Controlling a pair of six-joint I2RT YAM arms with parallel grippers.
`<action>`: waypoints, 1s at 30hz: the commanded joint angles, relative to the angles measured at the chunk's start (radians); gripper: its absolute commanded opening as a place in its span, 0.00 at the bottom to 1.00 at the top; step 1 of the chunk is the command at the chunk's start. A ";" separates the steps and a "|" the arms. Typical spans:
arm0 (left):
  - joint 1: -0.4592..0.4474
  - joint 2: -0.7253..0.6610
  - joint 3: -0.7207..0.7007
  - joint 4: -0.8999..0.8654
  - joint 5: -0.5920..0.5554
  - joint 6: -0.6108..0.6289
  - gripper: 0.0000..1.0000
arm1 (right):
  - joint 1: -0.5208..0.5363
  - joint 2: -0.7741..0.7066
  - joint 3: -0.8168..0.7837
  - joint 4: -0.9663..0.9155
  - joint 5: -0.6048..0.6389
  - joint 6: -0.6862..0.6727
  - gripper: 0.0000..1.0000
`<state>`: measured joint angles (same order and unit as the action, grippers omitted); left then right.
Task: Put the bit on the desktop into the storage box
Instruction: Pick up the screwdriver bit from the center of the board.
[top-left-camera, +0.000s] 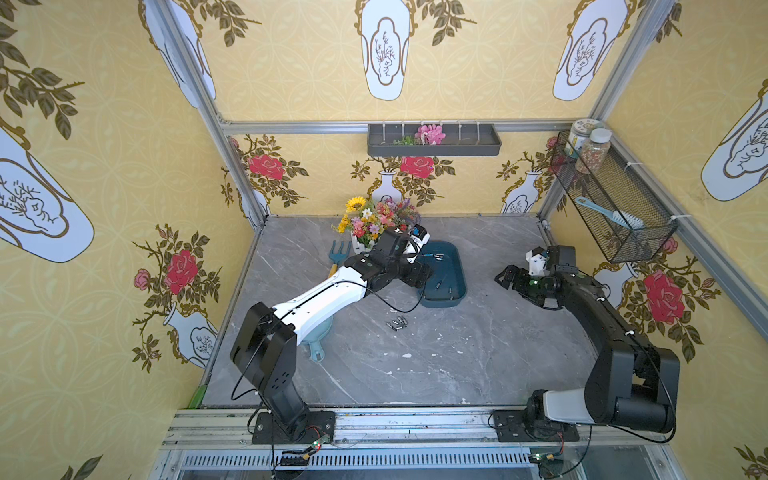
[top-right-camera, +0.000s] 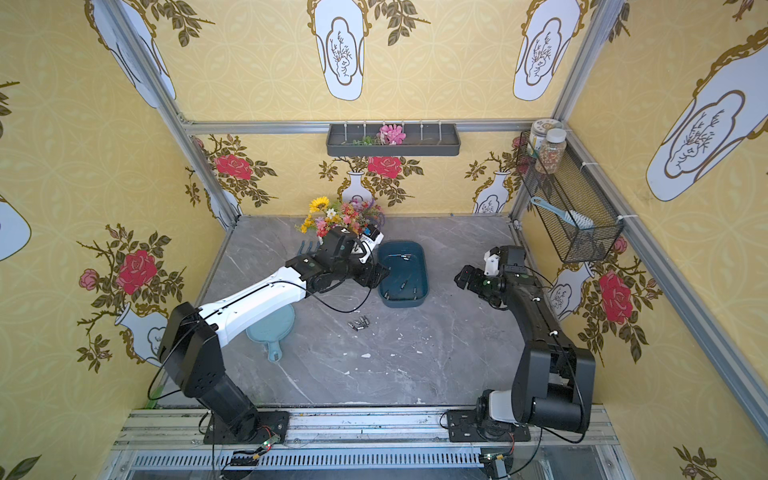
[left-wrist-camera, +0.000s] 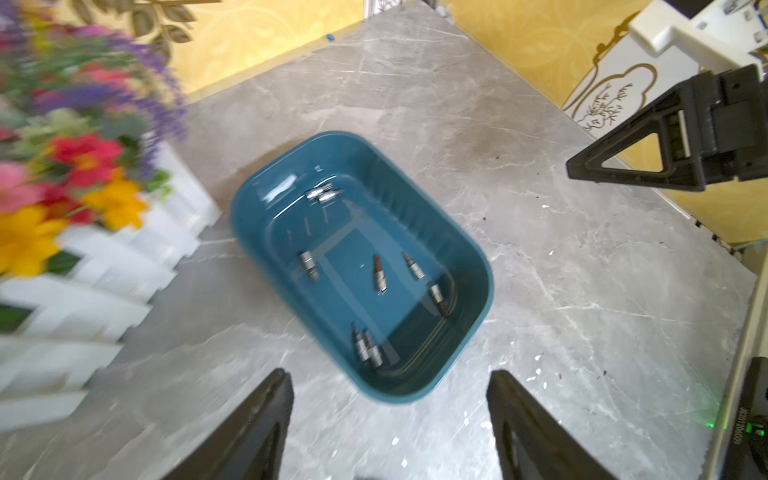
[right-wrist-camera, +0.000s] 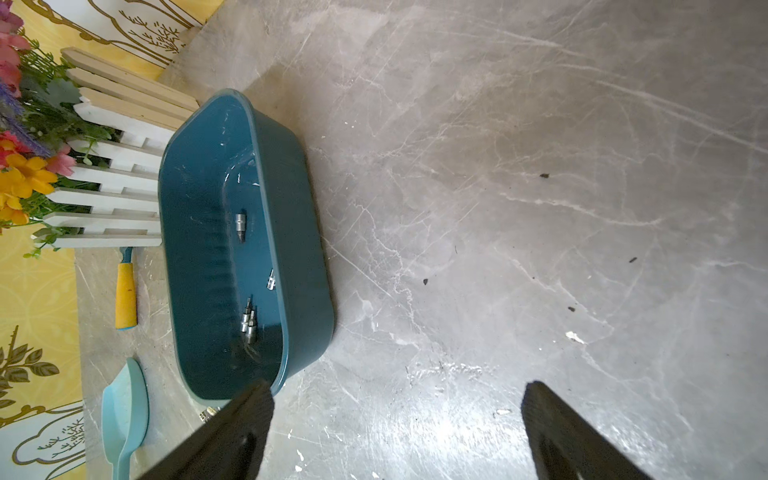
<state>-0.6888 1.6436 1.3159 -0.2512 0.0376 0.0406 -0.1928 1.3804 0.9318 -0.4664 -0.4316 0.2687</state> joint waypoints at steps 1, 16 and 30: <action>0.029 -0.073 -0.107 0.127 0.003 -0.064 0.82 | 0.001 -0.004 -0.004 0.036 -0.026 -0.015 0.97; 0.186 -0.406 -0.574 0.368 -0.114 -0.326 0.98 | 0.058 0.001 -0.002 0.046 -0.010 -0.003 0.97; 0.211 -0.657 -0.825 0.471 -0.333 -0.521 1.00 | 0.395 0.078 0.180 -0.078 0.173 0.004 0.97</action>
<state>-0.4824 1.0161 0.5270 0.1562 -0.2089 -0.4267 0.1421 1.4437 1.0725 -0.5011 -0.3313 0.2691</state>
